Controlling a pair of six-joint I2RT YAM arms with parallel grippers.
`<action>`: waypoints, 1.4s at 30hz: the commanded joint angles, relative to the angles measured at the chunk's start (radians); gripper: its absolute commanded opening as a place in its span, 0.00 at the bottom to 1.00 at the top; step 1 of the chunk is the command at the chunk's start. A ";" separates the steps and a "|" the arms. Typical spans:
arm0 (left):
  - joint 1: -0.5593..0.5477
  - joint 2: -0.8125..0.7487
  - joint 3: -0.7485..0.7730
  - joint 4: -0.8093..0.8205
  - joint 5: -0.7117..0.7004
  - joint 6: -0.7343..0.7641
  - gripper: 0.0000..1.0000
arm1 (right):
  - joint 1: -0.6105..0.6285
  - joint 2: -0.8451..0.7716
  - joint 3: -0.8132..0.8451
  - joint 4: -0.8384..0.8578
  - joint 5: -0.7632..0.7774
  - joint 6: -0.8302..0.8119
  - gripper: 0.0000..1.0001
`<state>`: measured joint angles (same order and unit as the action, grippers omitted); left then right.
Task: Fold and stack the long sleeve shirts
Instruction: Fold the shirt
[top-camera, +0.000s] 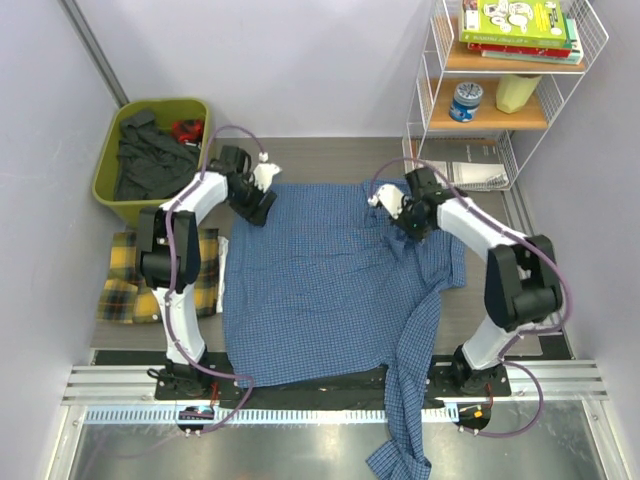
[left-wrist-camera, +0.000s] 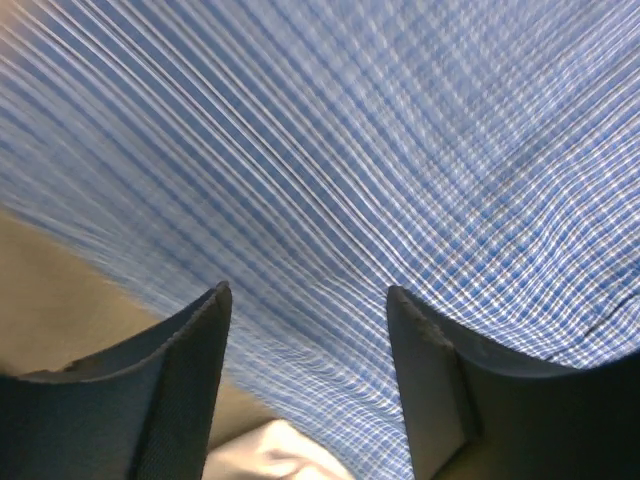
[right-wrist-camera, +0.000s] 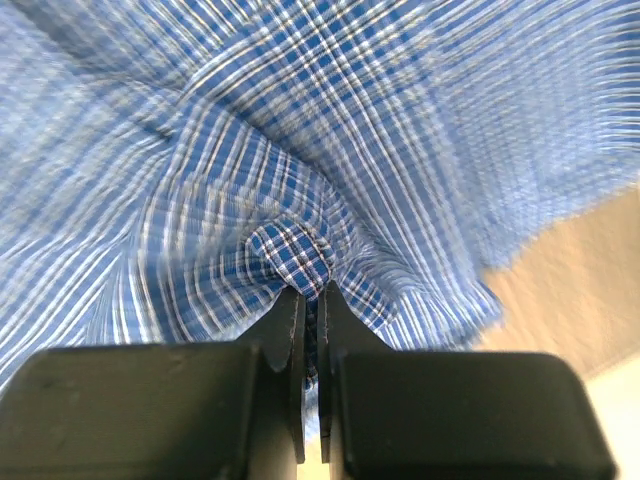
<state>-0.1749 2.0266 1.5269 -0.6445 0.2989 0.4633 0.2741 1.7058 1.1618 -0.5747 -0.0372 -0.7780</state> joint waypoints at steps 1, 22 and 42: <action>0.024 0.032 0.247 -0.084 0.086 0.127 0.68 | 0.001 -0.205 0.152 -0.161 -0.116 0.025 0.01; 0.054 0.374 0.601 -0.035 0.016 0.350 0.56 | -0.003 -0.298 0.539 -0.240 -0.024 0.080 0.01; 0.095 0.350 0.585 -0.027 0.074 0.330 0.30 | -0.003 -0.310 0.634 -0.237 0.013 0.059 0.01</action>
<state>-0.0975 2.4207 2.0899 -0.6598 0.3153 0.7837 0.2729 1.4357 1.7466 -0.8394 -0.0437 -0.7197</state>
